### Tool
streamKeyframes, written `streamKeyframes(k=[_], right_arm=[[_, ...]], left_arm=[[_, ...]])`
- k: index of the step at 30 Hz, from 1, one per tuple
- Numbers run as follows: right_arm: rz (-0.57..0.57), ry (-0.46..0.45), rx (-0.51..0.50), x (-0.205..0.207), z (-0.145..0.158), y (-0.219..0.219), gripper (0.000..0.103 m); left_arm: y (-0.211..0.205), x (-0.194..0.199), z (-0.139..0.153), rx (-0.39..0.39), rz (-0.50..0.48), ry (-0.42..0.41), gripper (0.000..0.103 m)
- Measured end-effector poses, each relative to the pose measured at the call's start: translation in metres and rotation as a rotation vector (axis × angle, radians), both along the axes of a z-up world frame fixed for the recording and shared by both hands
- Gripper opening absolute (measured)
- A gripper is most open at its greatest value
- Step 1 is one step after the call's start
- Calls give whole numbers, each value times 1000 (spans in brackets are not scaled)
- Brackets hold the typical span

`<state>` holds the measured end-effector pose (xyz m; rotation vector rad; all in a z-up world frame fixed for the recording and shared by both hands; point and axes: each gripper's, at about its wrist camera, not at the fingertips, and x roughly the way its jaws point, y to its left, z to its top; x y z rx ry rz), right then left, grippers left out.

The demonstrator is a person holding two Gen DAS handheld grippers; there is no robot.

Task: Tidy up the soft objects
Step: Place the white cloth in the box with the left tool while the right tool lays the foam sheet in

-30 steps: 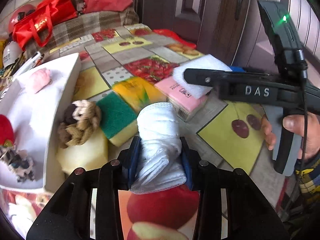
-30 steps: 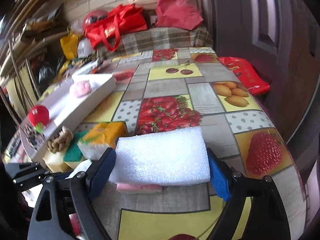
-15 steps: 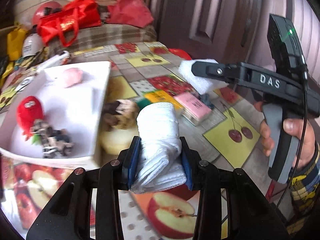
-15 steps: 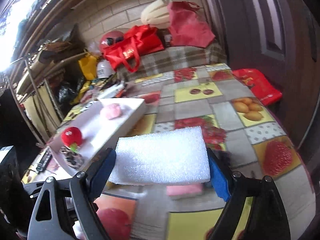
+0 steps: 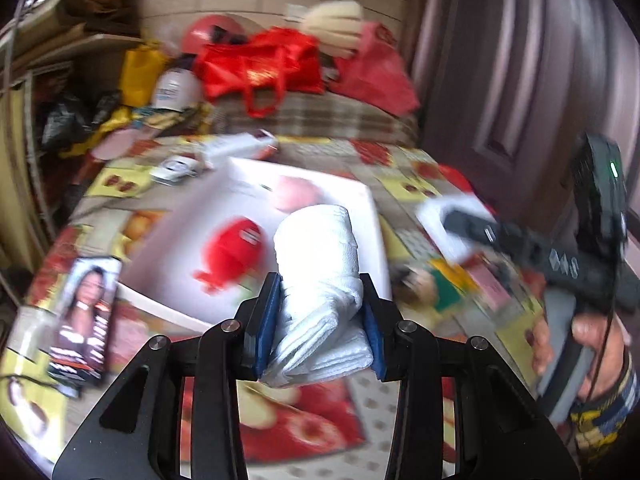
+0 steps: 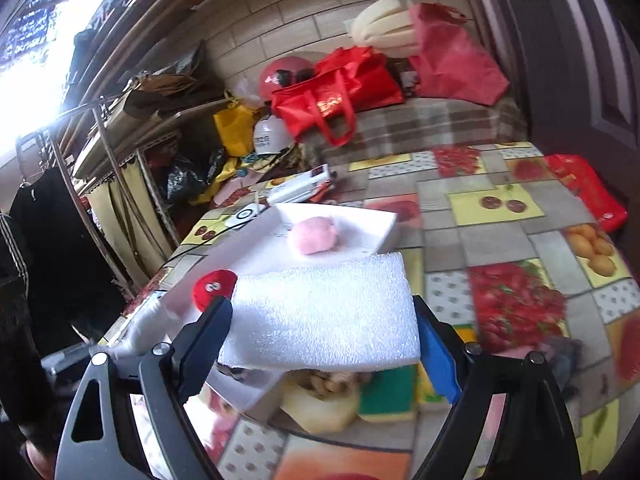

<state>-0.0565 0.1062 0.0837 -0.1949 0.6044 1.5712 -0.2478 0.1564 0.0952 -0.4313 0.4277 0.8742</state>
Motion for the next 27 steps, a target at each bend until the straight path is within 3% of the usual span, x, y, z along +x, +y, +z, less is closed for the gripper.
streamKeyframes(k=[5, 9, 16, 18, 19, 20, 21, 22, 27], right_arm=[[43, 24, -2, -21, -3, 25, 87], [64, 28, -16, -42, -8, 47, 87], [40, 32, -19, -54, -23, 68, 89], [30, 34, -28, -51, -27, 72, 90], [33, 34, -35, -51, -30, 75, 92], [39, 32, -42, -52, -33, 78, 96], [41, 24, -49, -53, -36, 80, 103], [37, 15, -48, -54, -38, 79, 103], [33, -40, 4, -61, -40, 70, 103]], left_arm=[[51, -21, 18, 6, 105, 5, 37], [97, -28, 17, -46, 148, 26, 37], [142, -2, -1, -86, 166, 65, 39], [150, 9, -8, -100, 167, 81, 46], [152, 11, -10, -107, 178, 84, 64], [155, 13, -14, -114, 198, 83, 89], [155, 12, -16, -113, 213, 74, 98], [153, 9, -17, -102, 229, 64, 103], [124, -13, -12, -61, 276, 33, 103]])
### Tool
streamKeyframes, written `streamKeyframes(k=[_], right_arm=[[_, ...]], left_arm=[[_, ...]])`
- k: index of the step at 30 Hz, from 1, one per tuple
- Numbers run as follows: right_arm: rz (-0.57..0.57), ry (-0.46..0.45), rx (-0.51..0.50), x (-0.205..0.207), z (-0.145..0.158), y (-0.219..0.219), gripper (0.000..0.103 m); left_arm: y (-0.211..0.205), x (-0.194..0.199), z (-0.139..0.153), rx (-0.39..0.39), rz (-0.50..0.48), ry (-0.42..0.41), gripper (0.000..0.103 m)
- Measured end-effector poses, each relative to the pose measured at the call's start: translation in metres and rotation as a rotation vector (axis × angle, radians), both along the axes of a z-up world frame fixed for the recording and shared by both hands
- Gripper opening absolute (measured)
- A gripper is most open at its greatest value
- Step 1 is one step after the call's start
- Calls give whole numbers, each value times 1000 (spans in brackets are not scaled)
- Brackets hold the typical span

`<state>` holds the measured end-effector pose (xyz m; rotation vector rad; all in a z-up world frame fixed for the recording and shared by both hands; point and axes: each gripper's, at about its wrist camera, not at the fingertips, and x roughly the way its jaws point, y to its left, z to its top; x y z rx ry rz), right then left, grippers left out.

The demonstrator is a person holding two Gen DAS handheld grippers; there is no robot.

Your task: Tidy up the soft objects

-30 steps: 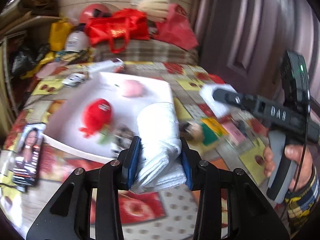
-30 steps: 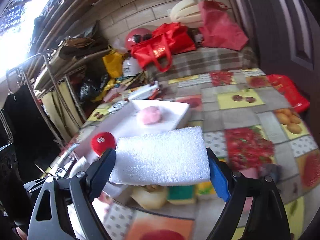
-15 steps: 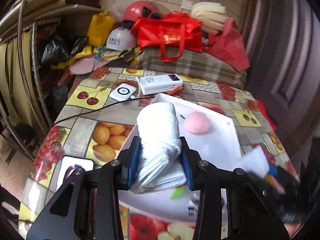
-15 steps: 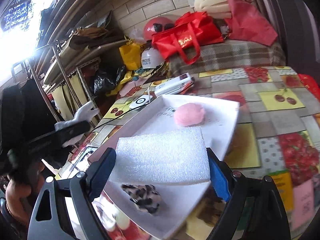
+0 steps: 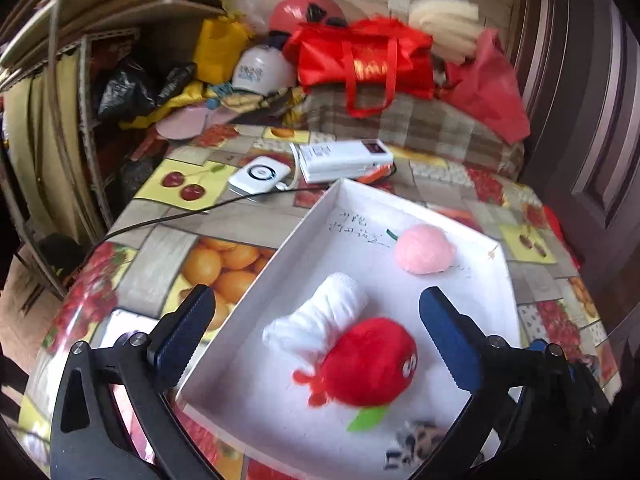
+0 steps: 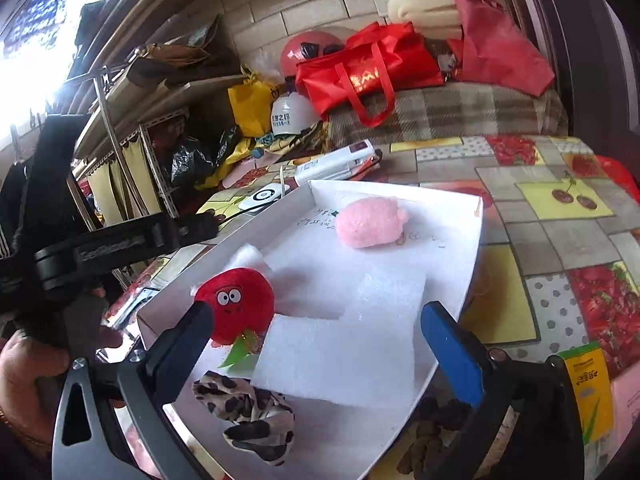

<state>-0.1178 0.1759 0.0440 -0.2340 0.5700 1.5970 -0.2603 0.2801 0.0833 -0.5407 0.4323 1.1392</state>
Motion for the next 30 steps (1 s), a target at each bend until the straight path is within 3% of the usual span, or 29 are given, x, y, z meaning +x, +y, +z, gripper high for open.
streamKeyframes(k=[5, 11, 15, 18, 30], right_arm=[[12, 10, 18, -1, 2, -16, 103], [16, 12, 65, -3, -6, -38, 103], [43, 61, 109, 3, -5, -46, 103], [53, 69, 162, 3, -2, -54, 103], [47, 51, 204, 1, 0, -64, 103]], left_arm=[[-67, -35, 2, 75, 12, -93, 103], [-121, -48, -15, 61, 7, -116, 103], [-146, -44, -36, 56, 6, -54, 103], [-154, -47, -47, 19, 4, -80, 103], [-171, -39, -41, 122, 25, -15, 103]])
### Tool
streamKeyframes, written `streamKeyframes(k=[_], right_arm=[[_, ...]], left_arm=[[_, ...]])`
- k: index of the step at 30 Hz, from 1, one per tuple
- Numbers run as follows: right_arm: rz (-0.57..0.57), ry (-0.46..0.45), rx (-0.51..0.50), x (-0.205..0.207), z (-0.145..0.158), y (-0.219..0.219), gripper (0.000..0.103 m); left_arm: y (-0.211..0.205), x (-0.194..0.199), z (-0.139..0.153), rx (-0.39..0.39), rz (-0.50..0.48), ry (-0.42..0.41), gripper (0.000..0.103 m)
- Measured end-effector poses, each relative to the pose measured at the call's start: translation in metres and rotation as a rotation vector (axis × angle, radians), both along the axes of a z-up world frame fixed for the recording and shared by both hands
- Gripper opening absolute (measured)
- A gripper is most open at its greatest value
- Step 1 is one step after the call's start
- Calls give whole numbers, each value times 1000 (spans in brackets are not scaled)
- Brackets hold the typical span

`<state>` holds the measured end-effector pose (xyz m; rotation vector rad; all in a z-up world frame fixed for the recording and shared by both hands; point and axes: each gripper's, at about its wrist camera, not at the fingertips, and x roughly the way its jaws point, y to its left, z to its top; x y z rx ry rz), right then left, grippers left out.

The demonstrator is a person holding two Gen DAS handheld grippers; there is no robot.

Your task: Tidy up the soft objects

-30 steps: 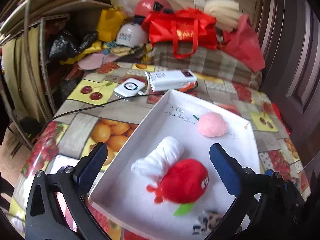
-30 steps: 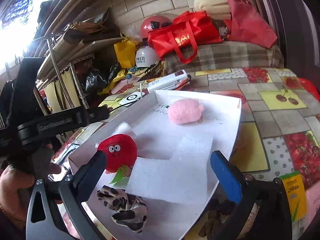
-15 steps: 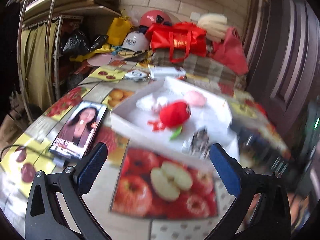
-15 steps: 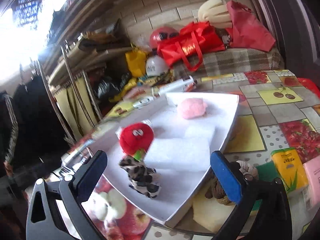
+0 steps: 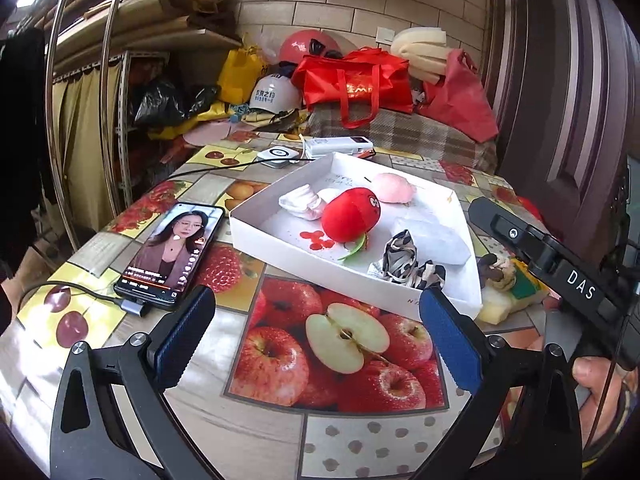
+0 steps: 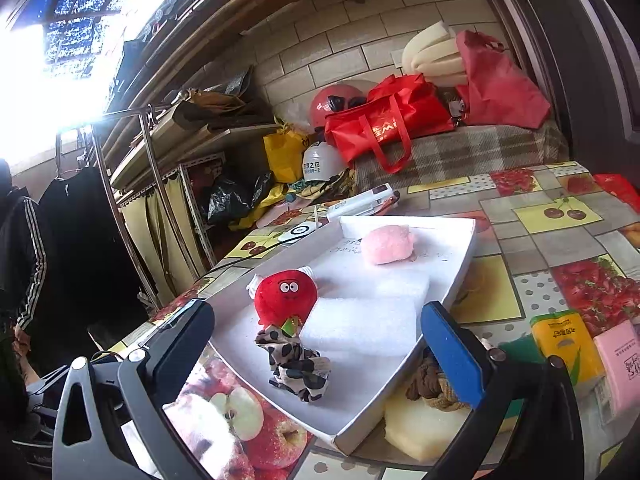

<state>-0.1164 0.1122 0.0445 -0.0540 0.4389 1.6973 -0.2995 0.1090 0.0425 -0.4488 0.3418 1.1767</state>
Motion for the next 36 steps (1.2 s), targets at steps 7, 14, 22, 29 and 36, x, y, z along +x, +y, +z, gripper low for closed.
streamKeyframes(k=[7, 14, 22, 29, 36], right_arm=[[-6, 2, 3, 2, 0, -3, 103], [-54, -4, 24, 11, 0, -14, 103], [-299, 69, 21, 93, 0, -72, 103], [-601, 161, -45, 192, -5, -137, 103], [-570, 63, -250, 214, -10, -129, 103]], left_arm=[[1, -2, 0, -8, 5, -9, 103], [8, -1, -3, -49, -14, -11, 103], [9, 36, -8, -104, -179, 40, 103], [0, 96, -17, -166, -414, 146, 103], [-1, 144, -19, -209, -581, 152, 103]])
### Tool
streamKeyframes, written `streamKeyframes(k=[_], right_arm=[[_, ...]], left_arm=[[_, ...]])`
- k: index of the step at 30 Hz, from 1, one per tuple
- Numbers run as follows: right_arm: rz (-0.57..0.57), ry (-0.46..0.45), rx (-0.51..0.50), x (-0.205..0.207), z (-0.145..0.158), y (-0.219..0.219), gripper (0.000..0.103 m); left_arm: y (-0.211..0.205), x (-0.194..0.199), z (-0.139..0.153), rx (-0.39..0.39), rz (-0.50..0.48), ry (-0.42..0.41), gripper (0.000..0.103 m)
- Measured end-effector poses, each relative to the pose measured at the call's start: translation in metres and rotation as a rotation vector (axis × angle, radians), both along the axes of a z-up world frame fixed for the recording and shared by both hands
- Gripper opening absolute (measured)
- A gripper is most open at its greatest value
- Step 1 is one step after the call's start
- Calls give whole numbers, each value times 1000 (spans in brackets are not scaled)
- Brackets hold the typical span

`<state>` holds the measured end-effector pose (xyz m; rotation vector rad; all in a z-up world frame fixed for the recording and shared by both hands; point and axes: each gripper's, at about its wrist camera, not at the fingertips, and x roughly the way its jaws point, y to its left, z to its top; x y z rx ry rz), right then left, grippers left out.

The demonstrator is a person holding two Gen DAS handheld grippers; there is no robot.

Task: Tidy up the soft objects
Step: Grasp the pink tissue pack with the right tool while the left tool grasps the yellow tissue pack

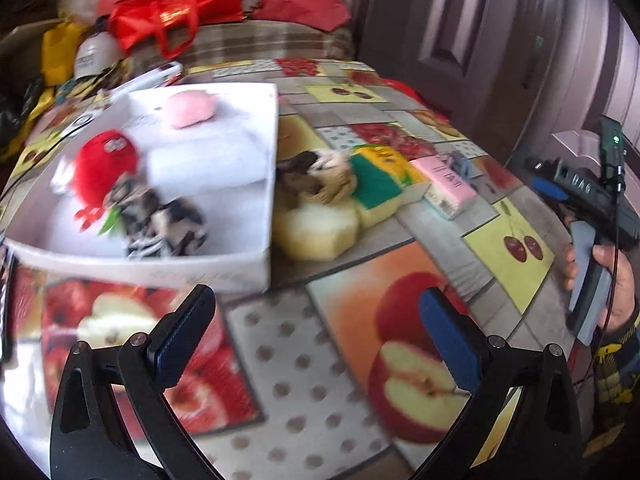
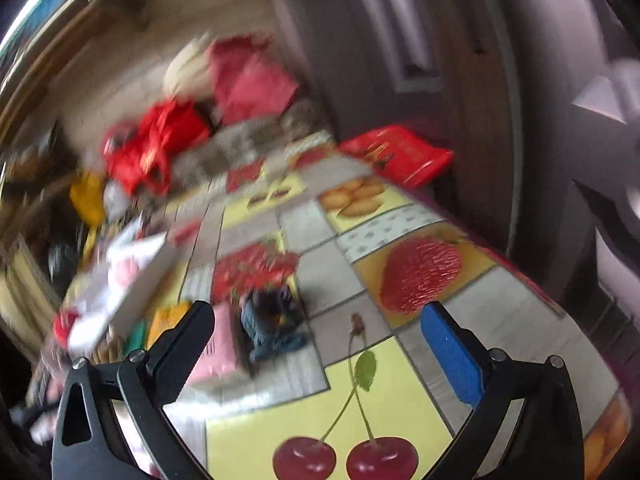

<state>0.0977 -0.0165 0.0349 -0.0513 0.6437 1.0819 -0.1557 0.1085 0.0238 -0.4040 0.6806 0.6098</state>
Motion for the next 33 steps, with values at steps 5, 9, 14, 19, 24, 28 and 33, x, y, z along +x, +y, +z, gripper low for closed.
streamKeyframes(k=[5, 9, 14, 19, 24, 28, 33], right_arm=[[226, -143, -132, -44, -3, 28, 77], [339, -204, -218, -62, -13, 55, 59], [380, -242, -311, -68, -27, 87, 59], [402, -220, -361, -66, -35, 89, 52], [427, -115, -292, -58, -27, 53, 52], [422, -66, -295, -56, -35, 34, 52], [392, -10, -251, -46, -37, 17, 51]], left_arm=[[2, 6, -2, -27, -34, 0, 103], [6, 6, -3, -32, -26, 4, 103], [10, 15, 0, -25, -43, 10, 103], [15, 42, 23, 26, -97, -11, 103], [19, 90, 41, 37, -183, -15, 103], [29, 146, 25, 50, -232, 106, 103], [44, 187, 3, 10, -181, 209, 102]])
